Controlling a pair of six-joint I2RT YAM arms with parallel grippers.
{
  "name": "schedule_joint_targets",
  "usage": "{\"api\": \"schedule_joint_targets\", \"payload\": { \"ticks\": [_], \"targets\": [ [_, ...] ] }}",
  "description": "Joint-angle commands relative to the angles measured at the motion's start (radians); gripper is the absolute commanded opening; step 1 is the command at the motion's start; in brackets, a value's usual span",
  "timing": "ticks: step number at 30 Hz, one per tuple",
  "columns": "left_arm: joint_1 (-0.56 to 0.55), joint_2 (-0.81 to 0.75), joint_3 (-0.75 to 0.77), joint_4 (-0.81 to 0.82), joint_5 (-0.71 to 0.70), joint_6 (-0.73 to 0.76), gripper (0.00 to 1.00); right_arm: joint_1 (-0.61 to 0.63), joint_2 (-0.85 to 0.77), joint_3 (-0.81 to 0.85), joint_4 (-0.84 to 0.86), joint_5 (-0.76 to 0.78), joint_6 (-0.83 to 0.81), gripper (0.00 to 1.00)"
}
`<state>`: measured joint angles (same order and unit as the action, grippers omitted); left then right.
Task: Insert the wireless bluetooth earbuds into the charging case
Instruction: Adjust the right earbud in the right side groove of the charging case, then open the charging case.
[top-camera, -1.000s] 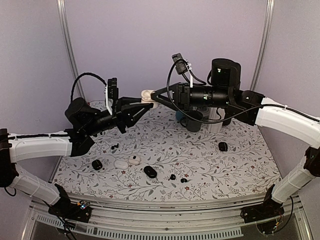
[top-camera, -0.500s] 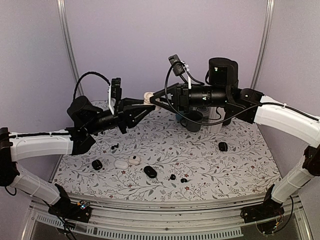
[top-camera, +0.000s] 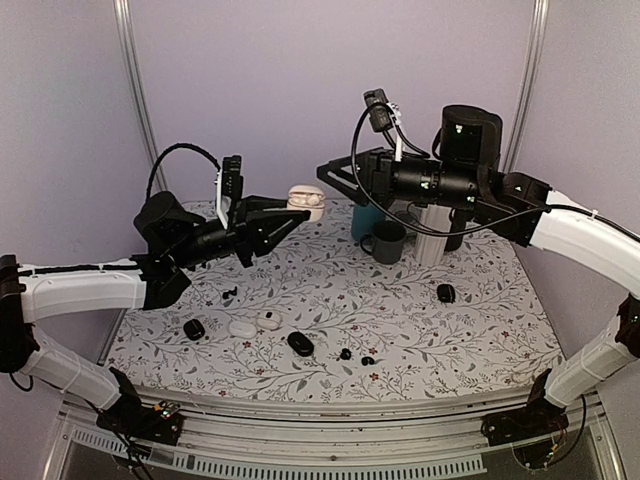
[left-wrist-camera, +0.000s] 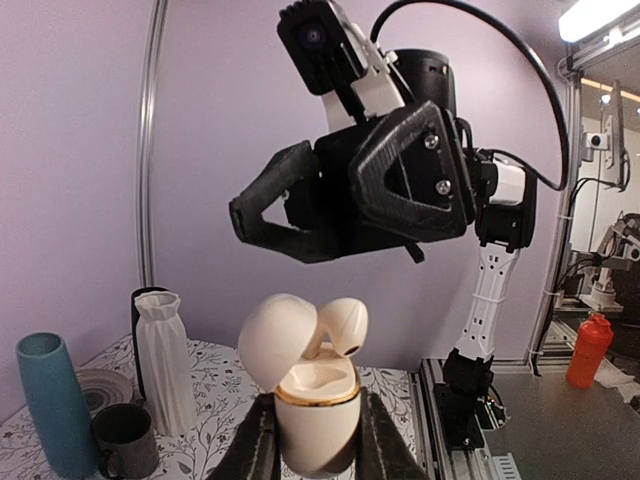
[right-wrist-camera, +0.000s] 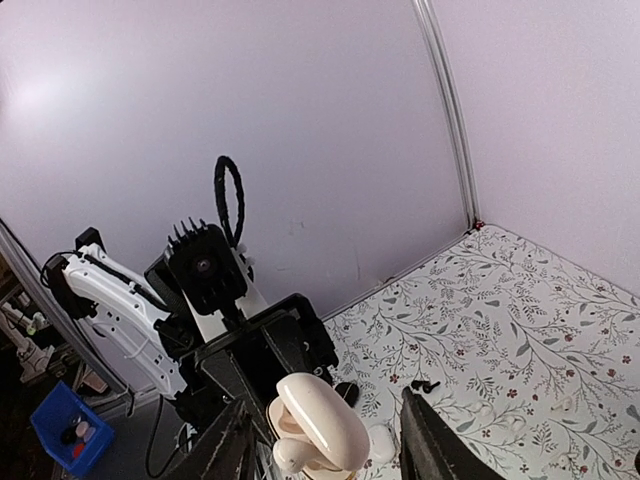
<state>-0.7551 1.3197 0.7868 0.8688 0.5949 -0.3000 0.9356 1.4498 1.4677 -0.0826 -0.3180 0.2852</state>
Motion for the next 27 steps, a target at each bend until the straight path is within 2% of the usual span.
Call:
{"api": "schedule_joint_targets", "payload": {
  "ticks": [1, 6, 9, 15, 19, 27],
  "targets": [
    [0.007, -0.008, 0.018, 0.013, 0.007, 0.003, 0.00, -0.001, -0.037, -0.016, -0.006, 0.093, 0.002, 0.49],
    [0.008, -0.006, 0.023, 0.012, 0.009, 0.001, 0.00, -0.001, -0.018, -0.004, -0.058, 0.026, -0.062, 0.50],
    [0.007, -0.005, 0.025, 0.011, 0.012, 0.000, 0.00, -0.001, -0.009, -0.006, -0.077, -0.018, -0.102, 0.57],
    [0.007, -0.004, 0.026, 0.009, 0.017, -0.002, 0.00, -0.001, -0.008, -0.016, -0.097, 0.005, -0.128, 0.68],
    [0.007, -0.002, 0.026, 0.008, 0.016, -0.003, 0.00, -0.003, -0.004, -0.021, -0.095, 0.029, -0.112, 0.67],
    [0.031, 0.017, 0.022, 0.022, 0.033, -0.070, 0.00, -0.018, -0.024, -0.070, -0.052, 0.028, -0.040, 0.57]
  ]
}}
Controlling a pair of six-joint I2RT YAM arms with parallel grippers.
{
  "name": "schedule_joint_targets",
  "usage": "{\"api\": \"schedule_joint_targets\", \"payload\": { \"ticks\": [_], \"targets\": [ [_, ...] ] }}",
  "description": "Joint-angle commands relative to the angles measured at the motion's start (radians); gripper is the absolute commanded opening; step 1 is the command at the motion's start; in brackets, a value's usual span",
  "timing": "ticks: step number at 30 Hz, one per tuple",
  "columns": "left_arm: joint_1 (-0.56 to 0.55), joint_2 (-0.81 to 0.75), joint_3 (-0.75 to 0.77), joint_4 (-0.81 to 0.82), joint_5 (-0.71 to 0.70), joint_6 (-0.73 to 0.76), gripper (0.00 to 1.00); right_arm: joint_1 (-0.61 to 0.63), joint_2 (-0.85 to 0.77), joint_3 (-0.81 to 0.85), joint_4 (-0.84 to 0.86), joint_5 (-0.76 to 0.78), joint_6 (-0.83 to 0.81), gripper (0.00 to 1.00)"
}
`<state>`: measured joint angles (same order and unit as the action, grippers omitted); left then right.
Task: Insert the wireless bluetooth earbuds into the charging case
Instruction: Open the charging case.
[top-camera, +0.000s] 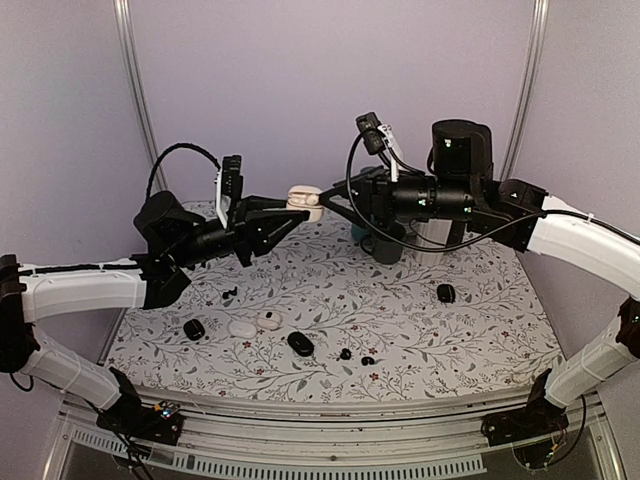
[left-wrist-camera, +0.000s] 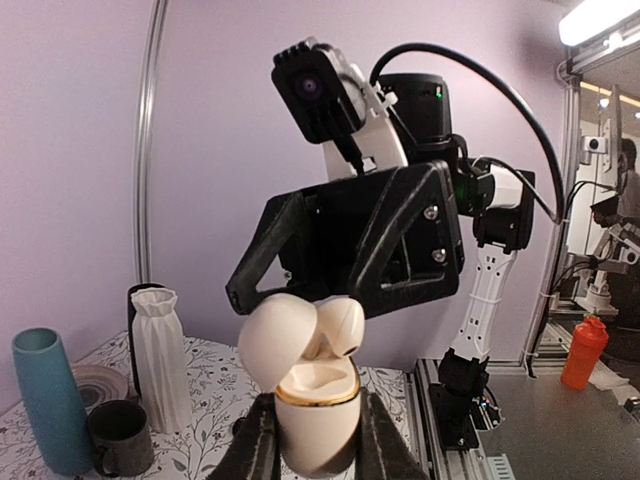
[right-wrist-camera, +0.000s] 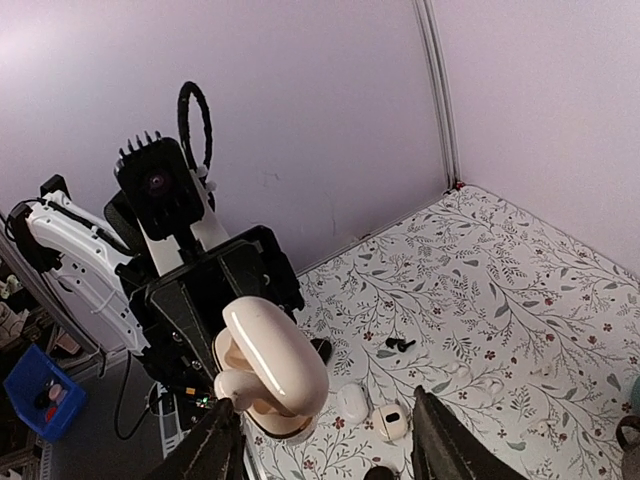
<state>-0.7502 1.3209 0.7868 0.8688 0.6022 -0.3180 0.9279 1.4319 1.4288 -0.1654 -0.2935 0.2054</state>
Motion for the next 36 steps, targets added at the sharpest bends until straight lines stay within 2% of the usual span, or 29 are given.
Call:
{"api": "schedule_joint_targets", "payload": {
  "ticks": [1, 6, 21, 36],
  "targets": [
    [0.029, 0.019, 0.021, 0.027, 0.029, -0.061, 0.00, -0.014, -0.006, -0.036, 0.033, -0.003, 0.051, 0.55],
    [0.036, 0.022, 0.015, 0.047, 0.046, -0.082, 0.00, -0.028, -0.002, -0.052, 0.041, -0.015, 0.077, 0.51],
    [0.036, 0.031, 0.017, 0.052, 0.074, -0.094, 0.00, -0.047, 0.022, -0.028, 0.047, -0.066, 0.084, 0.52],
    [0.035, 0.050, 0.028, 0.066, 0.109, -0.101, 0.00, -0.056, 0.030, -0.018, 0.031, -0.046, 0.078, 0.53]
  ]
}}
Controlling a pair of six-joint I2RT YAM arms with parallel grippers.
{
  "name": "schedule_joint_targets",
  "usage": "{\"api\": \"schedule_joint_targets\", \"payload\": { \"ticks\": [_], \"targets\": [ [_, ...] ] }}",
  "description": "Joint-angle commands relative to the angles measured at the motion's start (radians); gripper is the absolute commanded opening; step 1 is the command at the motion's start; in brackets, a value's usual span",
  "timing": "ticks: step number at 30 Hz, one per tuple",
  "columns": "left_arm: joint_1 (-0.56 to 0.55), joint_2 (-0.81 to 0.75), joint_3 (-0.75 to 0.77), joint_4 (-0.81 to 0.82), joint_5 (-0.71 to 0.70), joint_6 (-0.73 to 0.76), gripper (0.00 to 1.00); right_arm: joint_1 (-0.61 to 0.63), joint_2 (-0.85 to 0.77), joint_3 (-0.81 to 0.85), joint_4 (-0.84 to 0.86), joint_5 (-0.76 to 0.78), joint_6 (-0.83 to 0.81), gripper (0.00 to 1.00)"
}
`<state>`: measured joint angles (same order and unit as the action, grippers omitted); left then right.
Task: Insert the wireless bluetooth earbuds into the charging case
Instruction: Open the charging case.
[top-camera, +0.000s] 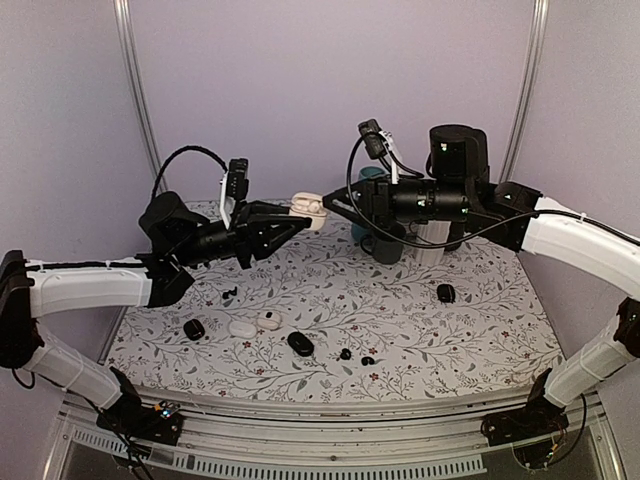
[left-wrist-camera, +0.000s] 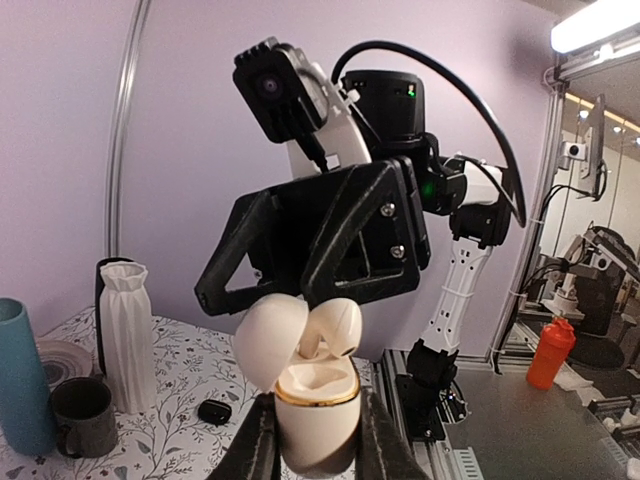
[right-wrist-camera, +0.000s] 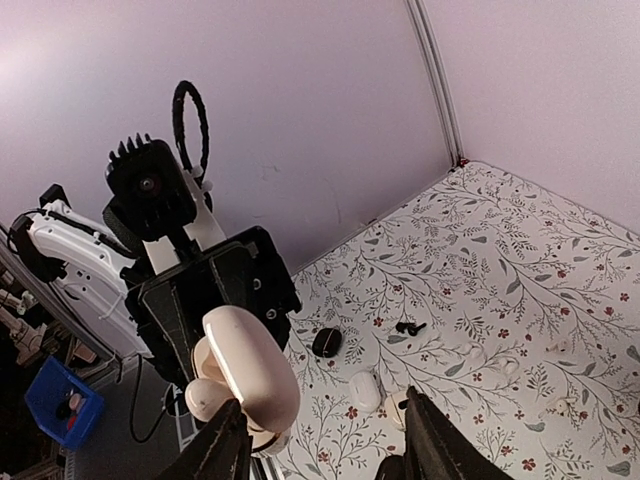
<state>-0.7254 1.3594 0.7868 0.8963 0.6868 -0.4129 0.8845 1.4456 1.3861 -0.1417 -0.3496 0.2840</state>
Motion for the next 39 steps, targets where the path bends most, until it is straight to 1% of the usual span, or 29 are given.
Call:
{"api": "schedule_joint_targets", "payload": {
  "ticks": [1, 12, 31, 34, 39],
  "targets": [
    [0.011, 0.012, 0.028, 0.041, 0.026, -0.008, 0.00, -0.016, 0.018, 0.027, 0.004, 0.012, 0.002, 0.53],
    [0.011, 0.023, 0.025, 0.060, 0.029, -0.014, 0.00, -0.021, 0.040, 0.037, -0.025, 0.024, 0.003, 0.53],
    [0.026, 0.030, 0.017, 0.027, -0.046, -0.021, 0.00, -0.030, -0.030, 0.045, -0.057, 0.059, 0.010, 0.53],
    [0.027, 0.032, 0.019, 0.019, -0.047, -0.021, 0.00, -0.030, -0.052, 0.052, -0.067, 0.041, -0.002, 0.52],
    [0.027, 0.037, 0.024, 0.013, -0.047, -0.026, 0.00, -0.029, -0.057, 0.099, -0.119, -0.034, -0.037, 0.52]
  ]
}}
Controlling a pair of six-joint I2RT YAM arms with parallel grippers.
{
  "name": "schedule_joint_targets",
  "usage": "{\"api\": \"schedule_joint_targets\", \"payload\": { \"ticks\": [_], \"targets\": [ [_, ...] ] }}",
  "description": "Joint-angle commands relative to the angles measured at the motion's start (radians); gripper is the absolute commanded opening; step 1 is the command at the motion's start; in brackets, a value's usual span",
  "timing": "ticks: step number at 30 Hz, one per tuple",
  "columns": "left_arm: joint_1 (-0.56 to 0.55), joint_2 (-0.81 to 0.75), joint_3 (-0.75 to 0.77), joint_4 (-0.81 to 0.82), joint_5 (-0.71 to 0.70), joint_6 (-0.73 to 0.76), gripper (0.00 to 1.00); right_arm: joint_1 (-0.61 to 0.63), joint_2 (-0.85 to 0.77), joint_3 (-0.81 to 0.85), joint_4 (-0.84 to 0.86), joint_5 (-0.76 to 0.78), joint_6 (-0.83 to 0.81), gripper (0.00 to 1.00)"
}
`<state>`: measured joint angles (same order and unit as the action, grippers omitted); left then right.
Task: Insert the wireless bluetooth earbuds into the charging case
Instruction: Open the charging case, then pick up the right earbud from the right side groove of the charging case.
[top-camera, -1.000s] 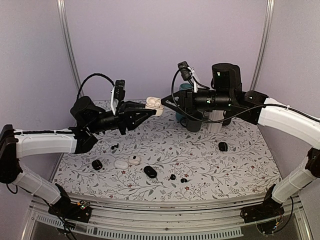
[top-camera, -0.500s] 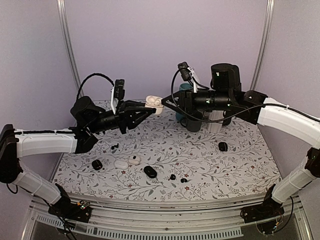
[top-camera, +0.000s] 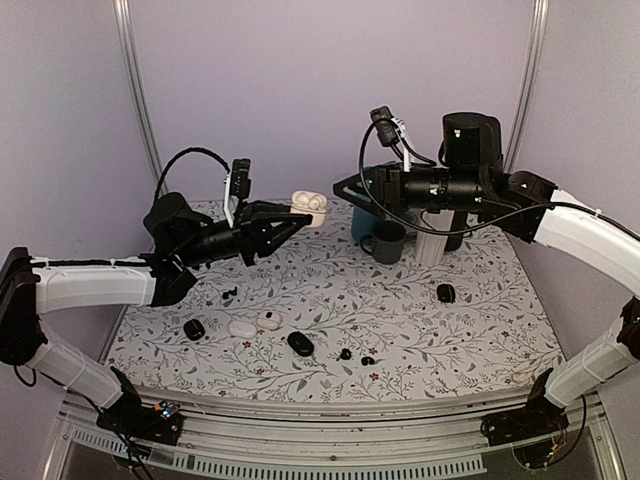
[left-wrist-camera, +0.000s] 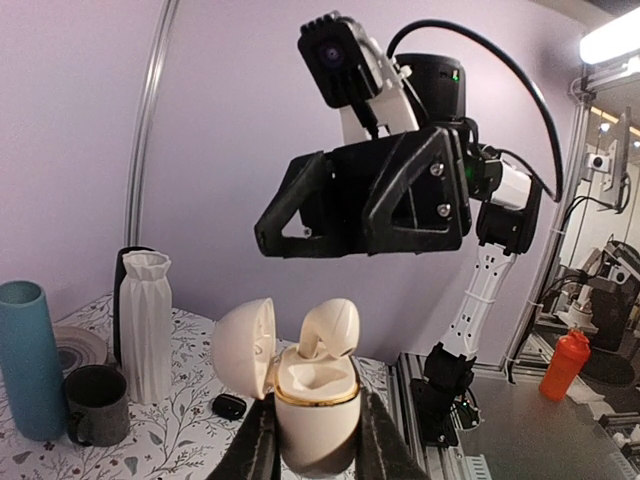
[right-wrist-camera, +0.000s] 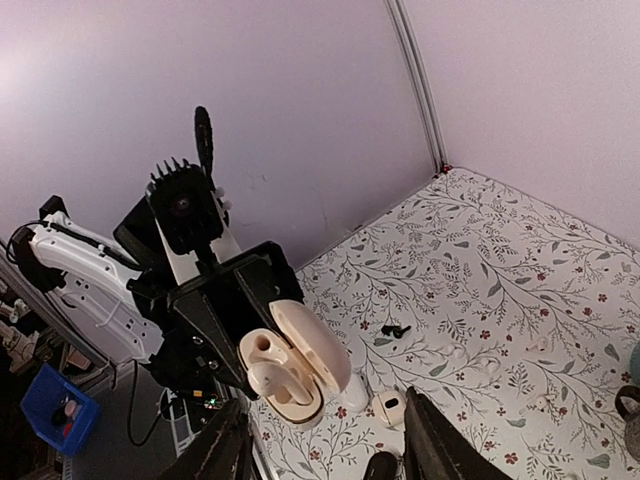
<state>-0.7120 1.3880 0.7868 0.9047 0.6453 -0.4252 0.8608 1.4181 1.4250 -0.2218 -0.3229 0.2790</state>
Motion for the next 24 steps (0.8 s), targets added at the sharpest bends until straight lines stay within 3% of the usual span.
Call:
{"api": "schedule_joint_targets", "payload": {
  "ticks": [1, 9, 24],
  "targets": [
    [0.014, 0.008, 0.026, 0.003, -0.004, -0.012, 0.00, -0.006, -0.026, 0.073, -0.052, -0.082, -0.037, 0.52],
    [0.015, 0.018, 0.041, -0.007, 0.008, -0.016, 0.00, 0.000, 0.024, 0.152, -0.136, -0.213, -0.090, 0.45],
    [0.015, 0.009, 0.045, -0.022, 0.028, -0.018, 0.00, 0.043, 0.150, 0.296, -0.287, -0.129, -0.240, 0.41]
  ]
}}
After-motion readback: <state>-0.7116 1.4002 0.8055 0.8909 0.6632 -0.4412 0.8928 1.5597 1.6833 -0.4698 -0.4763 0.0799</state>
